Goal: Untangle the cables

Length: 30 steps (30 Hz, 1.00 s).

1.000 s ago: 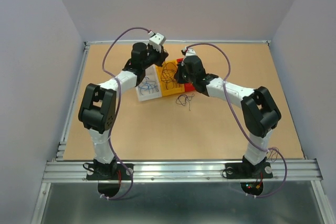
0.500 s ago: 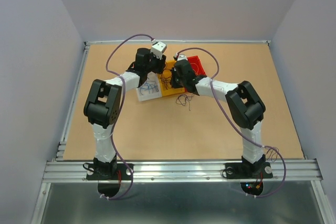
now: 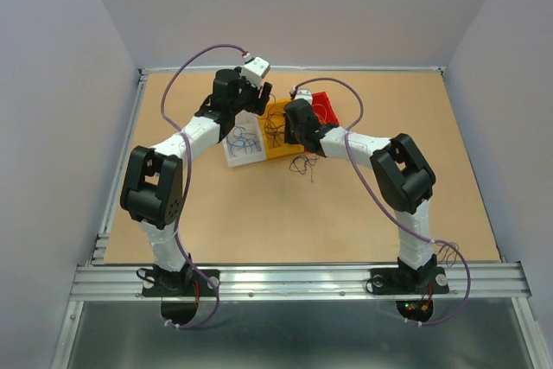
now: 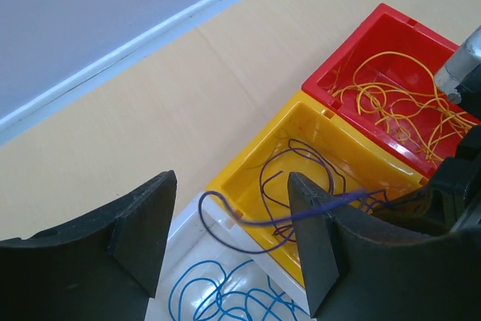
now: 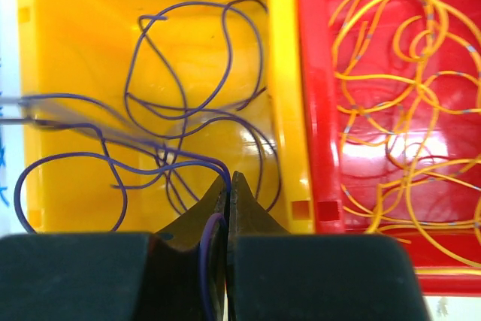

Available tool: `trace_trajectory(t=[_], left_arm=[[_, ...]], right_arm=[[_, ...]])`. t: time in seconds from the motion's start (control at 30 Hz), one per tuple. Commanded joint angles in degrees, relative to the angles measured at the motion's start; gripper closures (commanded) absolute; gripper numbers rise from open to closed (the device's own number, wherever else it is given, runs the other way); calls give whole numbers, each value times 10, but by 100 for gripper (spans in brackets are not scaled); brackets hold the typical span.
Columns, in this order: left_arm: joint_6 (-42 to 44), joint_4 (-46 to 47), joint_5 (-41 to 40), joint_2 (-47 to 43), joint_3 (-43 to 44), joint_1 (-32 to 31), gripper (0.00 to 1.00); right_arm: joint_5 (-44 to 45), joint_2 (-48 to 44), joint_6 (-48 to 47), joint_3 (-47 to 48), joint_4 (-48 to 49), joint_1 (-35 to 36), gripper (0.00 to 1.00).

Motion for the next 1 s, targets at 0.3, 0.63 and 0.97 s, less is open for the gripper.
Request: trace_trajectory(t=[0.3,0.63,0.97], left_arm=[[10,-79,90,30,48,-1,35],[-65,61,139,-63,-49,61,38],[-132,218,140,-130,-151,90,38]], right_arm=[[41,-29,-6,19,4,14,99],[15,-22,-10,33,-2,17,93],[30,-123,-33,-58,100,23,97]])
